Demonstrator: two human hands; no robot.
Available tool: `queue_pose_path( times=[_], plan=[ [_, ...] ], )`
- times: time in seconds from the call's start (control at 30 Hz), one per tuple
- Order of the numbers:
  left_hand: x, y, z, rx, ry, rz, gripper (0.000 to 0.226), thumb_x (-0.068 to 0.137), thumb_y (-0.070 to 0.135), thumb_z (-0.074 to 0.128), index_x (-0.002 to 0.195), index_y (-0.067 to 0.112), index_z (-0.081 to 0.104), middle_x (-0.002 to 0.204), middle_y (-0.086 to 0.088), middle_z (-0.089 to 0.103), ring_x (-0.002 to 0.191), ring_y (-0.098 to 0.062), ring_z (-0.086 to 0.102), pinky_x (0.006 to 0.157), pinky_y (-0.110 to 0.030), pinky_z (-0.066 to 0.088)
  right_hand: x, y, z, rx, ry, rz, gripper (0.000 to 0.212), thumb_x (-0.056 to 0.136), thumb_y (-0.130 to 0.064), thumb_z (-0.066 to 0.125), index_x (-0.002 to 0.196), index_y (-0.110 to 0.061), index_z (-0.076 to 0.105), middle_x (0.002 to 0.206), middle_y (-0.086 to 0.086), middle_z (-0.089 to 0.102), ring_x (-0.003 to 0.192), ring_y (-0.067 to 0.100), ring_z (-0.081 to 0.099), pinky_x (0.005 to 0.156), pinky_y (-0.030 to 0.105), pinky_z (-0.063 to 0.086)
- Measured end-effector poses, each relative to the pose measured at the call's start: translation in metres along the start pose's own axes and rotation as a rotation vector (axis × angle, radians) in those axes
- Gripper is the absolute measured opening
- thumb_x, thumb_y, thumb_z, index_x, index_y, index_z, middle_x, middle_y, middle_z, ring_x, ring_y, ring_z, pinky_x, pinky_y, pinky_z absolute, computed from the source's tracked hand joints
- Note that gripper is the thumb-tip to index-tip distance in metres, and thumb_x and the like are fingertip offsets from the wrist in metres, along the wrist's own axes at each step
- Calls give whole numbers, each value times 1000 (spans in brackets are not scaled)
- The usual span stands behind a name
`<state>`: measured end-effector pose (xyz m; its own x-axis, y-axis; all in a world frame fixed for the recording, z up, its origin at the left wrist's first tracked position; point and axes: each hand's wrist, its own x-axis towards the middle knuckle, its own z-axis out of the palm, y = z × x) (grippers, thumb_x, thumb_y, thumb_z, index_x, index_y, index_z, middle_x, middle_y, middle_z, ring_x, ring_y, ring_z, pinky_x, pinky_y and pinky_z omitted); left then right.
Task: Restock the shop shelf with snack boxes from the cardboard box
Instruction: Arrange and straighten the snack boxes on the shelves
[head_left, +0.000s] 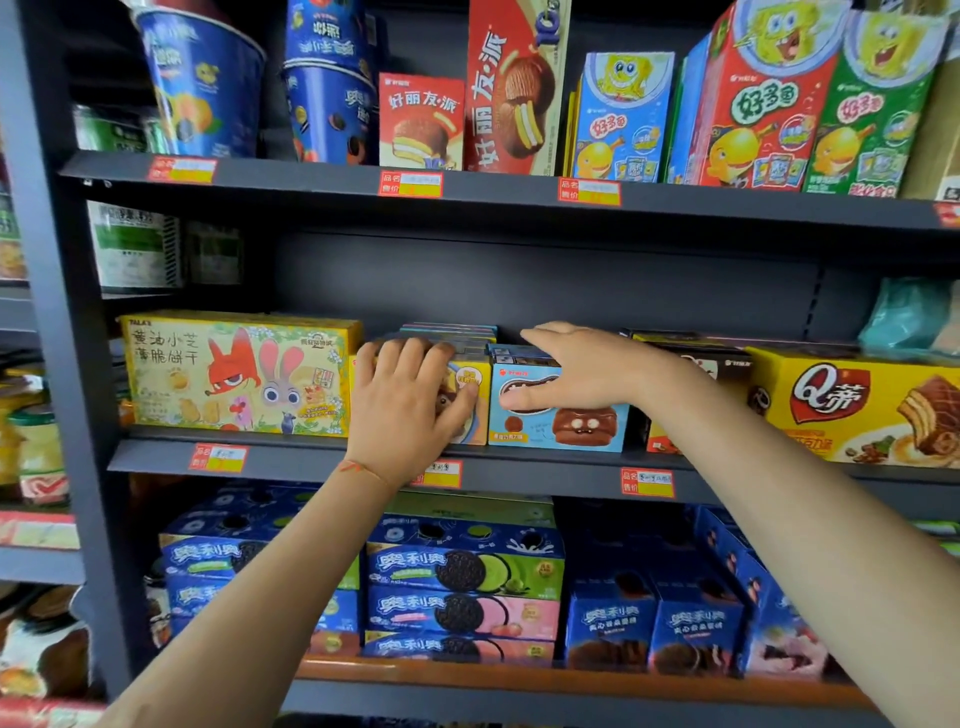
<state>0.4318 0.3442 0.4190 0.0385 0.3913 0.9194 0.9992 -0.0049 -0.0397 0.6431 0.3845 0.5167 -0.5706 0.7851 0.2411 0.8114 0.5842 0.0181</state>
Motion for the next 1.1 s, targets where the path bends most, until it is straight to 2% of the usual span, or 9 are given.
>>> queue_pose_path(
  times=[0.1, 0.27, 0.33, 0.47, 0.57, 0.7, 0.93, 1.1],
  plan=[
    [1, 1, -2, -8, -21, -11, 47, 96, 55, 39, 113, 18, 64, 105, -3, 64, 99, -26, 54, 97, -47, 37, -10, -4, 5, 0, 11, -29, 93, 79, -77, 56, 151, -23, 35, 151, -2, 39, 128, 15, 48, 101, 32, 46],
    [4, 1, -7, -30, -64, -6, 49, 94, 56, 38, 114, 20, 64, 106, -2, 64, 101, -26, 54, 96, -46, 36, -15, -10, 7, 17, 66, -59, 69, 87, -60, 62, 143, -21, 46, 140, 1, 51, 117, 16, 56, 97, 40, 51],
    [5, 0, -9, -33, -83, 5, 50, 94, 57, 37, 116, 21, 64, 107, -1, 64, 101, -26, 54, 95, -46, 37, -14, -11, 7, 18, 66, -88, 68, 89, -56, 62, 145, -22, 44, 143, 0, 50, 119, 16, 55, 98, 39, 50],
    [7, -3, -13, -29, -132, 27, 54, 93, 59, 35, 121, 21, 62, 109, -1, 66, 104, -26, 55, 96, -46, 38, -13, -11, 8, 1, 56, -119, 77, 93, -55, 57, 156, -23, 27, 160, -3, 30, 139, 15, 38, 110, 34, 38],
    [13, -6, -19, -14, -172, 10, 66, 91, 65, 30, 126, 18, 61, 112, -3, 68, 107, -27, 58, 101, -47, 38, -20, -8, 8, 3, 95, -95, 81, 92, -60, 55, 157, -26, 21, 164, -5, 19, 146, 17, 29, 115, 36, 32],
    [20, -4, -24, 1, -255, 13, 84, 84, 76, 19, 125, 18, 64, 117, -3, 68, 110, -25, 59, 101, -43, 38, -29, -9, 15, -32, 171, -41, 70, 94, -59, 52, 151, -21, 36, 154, -1, 39, 134, 21, 44, 108, 41, 42],
    [22, -6, -23, -49, -296, 14, 85, 81, 78, 20, 127, 21, 62, 124, 1, 66, 115, -21, 57, 100, -40, 40, -30, -10, 23, 16, 227, -56, 57, 102, -45, 45, 153, -23, 35, 159, -5, 34, 141, 19, 38, 113, 38, 36],
    [23, -6, -24, -12, -297, 54, 83, 82, 76, 20, 127, 21, 62, 124, 1, 66, 116, -21, 57, 101, -40, 37, -28, -11, 20, 31, 225, -73, 56, 102, -46, 46, 152, -22, 37, 157, -4, 36, 141, 17, 37, 113, 37, 35]
  ],
)
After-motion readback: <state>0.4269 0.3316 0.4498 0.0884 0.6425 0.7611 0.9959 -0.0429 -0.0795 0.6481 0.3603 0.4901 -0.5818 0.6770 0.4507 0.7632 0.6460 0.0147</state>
